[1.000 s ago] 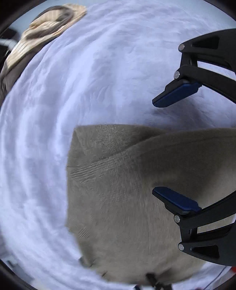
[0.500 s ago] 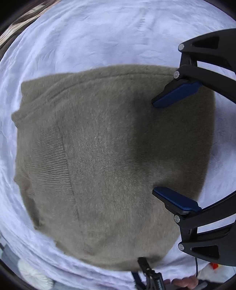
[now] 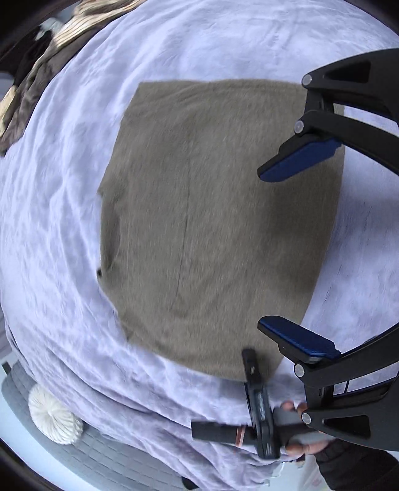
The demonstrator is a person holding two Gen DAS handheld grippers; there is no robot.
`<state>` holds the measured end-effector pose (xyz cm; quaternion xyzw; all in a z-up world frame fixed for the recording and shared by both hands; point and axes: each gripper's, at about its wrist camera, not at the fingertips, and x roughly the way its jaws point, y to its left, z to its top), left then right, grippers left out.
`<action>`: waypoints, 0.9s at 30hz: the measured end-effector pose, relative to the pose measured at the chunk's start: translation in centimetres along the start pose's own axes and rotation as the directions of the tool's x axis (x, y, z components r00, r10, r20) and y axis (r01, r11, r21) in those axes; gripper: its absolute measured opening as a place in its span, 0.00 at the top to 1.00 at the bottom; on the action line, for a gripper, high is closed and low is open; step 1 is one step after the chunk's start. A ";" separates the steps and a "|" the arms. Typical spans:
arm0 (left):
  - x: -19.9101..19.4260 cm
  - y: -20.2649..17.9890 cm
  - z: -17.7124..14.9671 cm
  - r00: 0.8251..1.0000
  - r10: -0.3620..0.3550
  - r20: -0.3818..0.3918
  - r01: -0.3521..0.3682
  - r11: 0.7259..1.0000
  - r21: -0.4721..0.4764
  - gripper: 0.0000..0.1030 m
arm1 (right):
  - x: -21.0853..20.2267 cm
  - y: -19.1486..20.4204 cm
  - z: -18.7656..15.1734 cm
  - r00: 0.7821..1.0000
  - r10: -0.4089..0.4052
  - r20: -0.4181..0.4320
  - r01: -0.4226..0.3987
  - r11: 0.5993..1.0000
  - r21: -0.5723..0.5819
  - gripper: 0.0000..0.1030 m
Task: Fold small clothes
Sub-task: 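Move both open grippers to a side edge of the folded sweater, then close both grippers on the side edge of the folded sweater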
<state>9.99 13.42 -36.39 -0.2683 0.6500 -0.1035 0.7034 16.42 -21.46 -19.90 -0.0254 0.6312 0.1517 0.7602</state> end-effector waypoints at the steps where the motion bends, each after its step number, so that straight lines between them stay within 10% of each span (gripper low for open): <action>1: 0.1 -0.3 0.5 1.000 -0.013 0.008 0.013 1.000 0.000 0.36 | 0.3 0.6 0.4 1.000 0.004 -0.004 -0.004 1.000 -0.004 0.12; 4: 0.2 -0.2 1.5 0.992 -0.124 -0.008 0.123 0.992 -0.023 0.78 | 1.7 2.9 2.5 1.000 0.024 -0.020 -0.024 1.000 -0.007 0.12; 17: -0.5 2.1 0.0 0.972 -0.230 0.049 0.232 0.972 -0.030 0.84 | 14.3 13.7 15.7 0.984 -0.020 -0.178 0.023 1.000 0.014 0.12; 24: -1.0 2.7 -0.8 0.970 -0.238 0.058 0.238 0.971 0.008 0.84 | 22.3 18.4 16.3 0.910 -0.261 -0.323 0.231 0.965 -0.129 0.11; 27: -1.4 3.3 -0.9 0.971 -0.237 0.044 0.237 0.971 -0.010 0.80 | 22.2 19.7 16.0 0.901 -0.341 -0.267 0.282 0.930 -0.235 0.38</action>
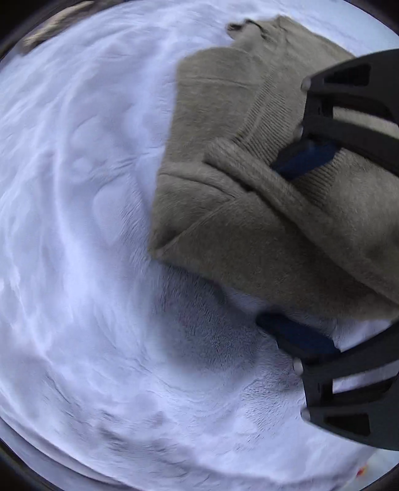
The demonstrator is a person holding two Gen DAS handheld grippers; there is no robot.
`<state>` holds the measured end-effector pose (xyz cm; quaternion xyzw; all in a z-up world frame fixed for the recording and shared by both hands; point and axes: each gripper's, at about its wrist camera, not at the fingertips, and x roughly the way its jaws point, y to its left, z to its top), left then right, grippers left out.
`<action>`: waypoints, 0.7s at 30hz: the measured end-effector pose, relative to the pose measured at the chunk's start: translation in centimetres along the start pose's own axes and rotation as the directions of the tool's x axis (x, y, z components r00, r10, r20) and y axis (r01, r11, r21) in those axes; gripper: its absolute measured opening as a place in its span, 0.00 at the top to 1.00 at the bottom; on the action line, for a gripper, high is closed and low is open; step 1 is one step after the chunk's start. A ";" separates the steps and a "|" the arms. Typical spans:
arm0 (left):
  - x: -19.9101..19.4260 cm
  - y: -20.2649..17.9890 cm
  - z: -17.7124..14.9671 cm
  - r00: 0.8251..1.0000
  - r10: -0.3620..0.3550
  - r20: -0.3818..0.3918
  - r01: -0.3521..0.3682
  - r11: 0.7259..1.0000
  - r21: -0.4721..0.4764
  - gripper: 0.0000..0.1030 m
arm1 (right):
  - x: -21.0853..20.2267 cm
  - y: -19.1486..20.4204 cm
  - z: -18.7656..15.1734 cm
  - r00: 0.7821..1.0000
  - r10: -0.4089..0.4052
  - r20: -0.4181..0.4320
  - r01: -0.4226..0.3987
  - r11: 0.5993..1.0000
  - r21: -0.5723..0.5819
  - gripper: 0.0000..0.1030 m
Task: Fold small clothes
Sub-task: 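Close both grippers on the side edge of the folded sweater, then lift the gripped side with both grippers and fold it over the sweater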
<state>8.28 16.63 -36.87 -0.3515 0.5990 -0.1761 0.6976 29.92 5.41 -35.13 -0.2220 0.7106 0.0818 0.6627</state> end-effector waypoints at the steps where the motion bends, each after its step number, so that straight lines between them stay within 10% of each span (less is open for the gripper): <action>1: -0.3 0.2 0.0 1.000 0.002 -0.007 -0.002 1.000 -0.015 0.64 | -0.4 -0.5 -0.2 1.000 0.001 0.006 -0.001 1.000 0.007 0.57; 4: -2.4 0.8 -1.2 0.998 -0.008 0.059 0.013 0.997 -0.080 0.03 | -1.9 -4.0 -1.1 0.987 0.156 0.043 -0.159 0.985 0.073 0.78; 16: -1.5 -0.3 -0.3 0.997 0.076 0.030 -0.077 0.996 0.040 0.01 | -5.9 -8.6 -4.5 0.910 0.369 0.190 -0.388 0.919 0.072 0.80; 17: -1.3 -0.6 0.0 0.997 0.066 0.028 -0.067 0.997 0.040 0.03 | -6.2 -8.9 -4.7 0.905 0.380 0.194 -0.398 0.915 0.066 0.80; 19: -0.7 -1.5 0.2 0.998 0.065 -0.004 -0.064 0.996 0.064 0.60 | -6.6 -9.9 -4.7 0.897 0.394 0.200 -0.412 0.909 0.058 0.80; 21: 0.3 -2.1 0.2 0.996 0.080 -0.051 -0.076 0.995 0.067 0.73 | -6.9 -10.2 -5.0 0.888 0.414 0.200 -0.433 0.899 0.062 0.81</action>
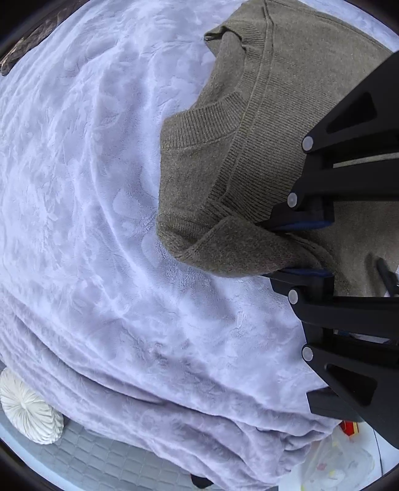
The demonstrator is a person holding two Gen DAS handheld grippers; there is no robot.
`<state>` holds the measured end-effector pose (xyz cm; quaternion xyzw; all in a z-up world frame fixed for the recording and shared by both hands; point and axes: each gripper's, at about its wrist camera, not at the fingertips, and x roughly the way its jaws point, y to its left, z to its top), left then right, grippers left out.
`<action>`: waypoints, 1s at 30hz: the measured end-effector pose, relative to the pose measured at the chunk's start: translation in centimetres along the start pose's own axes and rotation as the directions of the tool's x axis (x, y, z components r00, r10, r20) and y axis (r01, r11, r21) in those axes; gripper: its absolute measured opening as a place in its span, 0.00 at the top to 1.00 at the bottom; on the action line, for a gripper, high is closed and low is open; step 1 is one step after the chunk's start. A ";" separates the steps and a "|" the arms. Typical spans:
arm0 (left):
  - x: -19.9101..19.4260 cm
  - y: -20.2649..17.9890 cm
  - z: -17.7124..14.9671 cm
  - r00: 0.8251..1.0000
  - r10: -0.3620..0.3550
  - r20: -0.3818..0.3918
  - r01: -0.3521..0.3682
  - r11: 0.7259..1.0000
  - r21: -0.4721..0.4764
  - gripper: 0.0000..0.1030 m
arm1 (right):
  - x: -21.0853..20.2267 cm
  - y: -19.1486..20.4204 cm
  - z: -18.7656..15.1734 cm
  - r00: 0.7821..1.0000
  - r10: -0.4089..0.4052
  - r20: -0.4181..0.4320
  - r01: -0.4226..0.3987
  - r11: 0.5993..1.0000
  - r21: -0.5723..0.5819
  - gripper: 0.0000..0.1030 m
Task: Fold small clothes
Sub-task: 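Lift the gripped side with both grippers and fold it over the sweater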
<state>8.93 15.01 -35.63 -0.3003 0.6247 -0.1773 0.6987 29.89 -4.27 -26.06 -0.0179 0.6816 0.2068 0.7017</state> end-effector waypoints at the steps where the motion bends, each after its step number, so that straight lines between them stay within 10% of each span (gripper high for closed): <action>1: 0.2 -0.4 0.1 1.000 0.023 0.005 -0.023 1.000 0.003 0.77 | -0.1 -0.2 -0.1 1.000 0.009 -0.004 -0.009 1.000 0.009 0.81; 30: -2.6 -13.4 -2.0 0.933 0.350 0.086 -0.354 0.934 0.051 0.87 | -6.9 -1.7 -1.5 0.999 0.028 0.037 -0.026 0.998 -0.053 0.81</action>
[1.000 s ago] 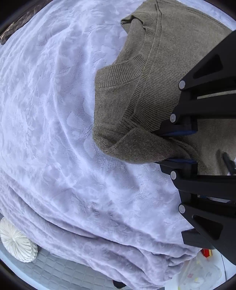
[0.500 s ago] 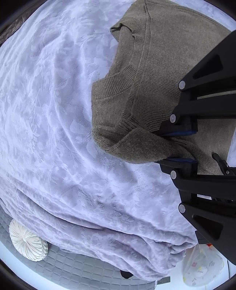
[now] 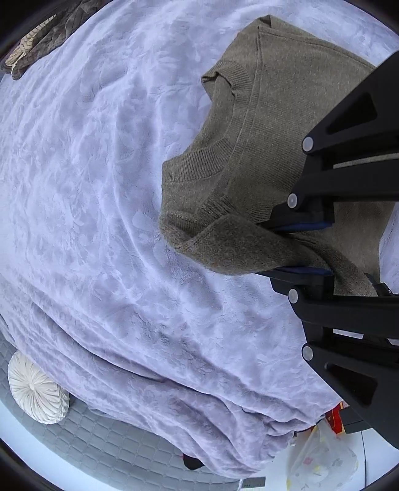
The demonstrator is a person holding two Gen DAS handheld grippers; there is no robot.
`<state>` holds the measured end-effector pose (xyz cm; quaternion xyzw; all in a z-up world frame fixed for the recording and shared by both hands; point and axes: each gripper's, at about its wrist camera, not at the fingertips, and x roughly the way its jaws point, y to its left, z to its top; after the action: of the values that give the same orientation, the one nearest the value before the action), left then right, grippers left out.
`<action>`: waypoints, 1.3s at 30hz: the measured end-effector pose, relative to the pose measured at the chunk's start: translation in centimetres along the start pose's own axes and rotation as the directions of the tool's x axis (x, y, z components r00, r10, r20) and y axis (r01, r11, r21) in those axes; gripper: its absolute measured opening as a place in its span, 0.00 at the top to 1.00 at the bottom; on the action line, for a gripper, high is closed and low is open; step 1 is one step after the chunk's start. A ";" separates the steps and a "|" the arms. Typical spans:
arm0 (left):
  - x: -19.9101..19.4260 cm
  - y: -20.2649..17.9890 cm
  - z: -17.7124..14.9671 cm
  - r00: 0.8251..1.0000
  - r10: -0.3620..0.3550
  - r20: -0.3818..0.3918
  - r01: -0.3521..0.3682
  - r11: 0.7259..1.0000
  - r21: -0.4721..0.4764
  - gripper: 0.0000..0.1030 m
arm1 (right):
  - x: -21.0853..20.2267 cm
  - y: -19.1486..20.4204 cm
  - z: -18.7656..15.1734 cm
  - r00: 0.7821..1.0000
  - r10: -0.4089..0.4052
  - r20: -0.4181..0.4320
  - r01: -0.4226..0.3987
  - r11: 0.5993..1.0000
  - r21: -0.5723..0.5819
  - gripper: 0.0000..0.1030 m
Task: Fold small clothes
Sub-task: 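Lift the gripped side with both grippers and fold it over the sweater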
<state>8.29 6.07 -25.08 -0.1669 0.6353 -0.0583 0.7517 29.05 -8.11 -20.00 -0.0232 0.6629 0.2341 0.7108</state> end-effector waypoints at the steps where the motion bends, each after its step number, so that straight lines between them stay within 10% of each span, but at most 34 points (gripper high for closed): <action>1: -0.1 -0.5 0.0 1.000 0.006 0.004 -0.006 1.000 0.001 0.87 | -0.3 -0.3 -0.1 1.000 0.007 0.000 -0.007 1.000 -0.001 0.81; 39: 0.7 -16.5 -1.8 0.956 0.288 0.052 -0.292 0.932 0.214 0.87 | -6.6 -9.8 -2.1 0.991 0.126 -0.033 -0.128 0.988 -0.085 0.81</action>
<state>8.76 -9.92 -20.64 0.0122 0.6351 -0.0149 0.7722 30.57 -19.50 -16.65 -0.0152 0.6620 0.3074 0.6834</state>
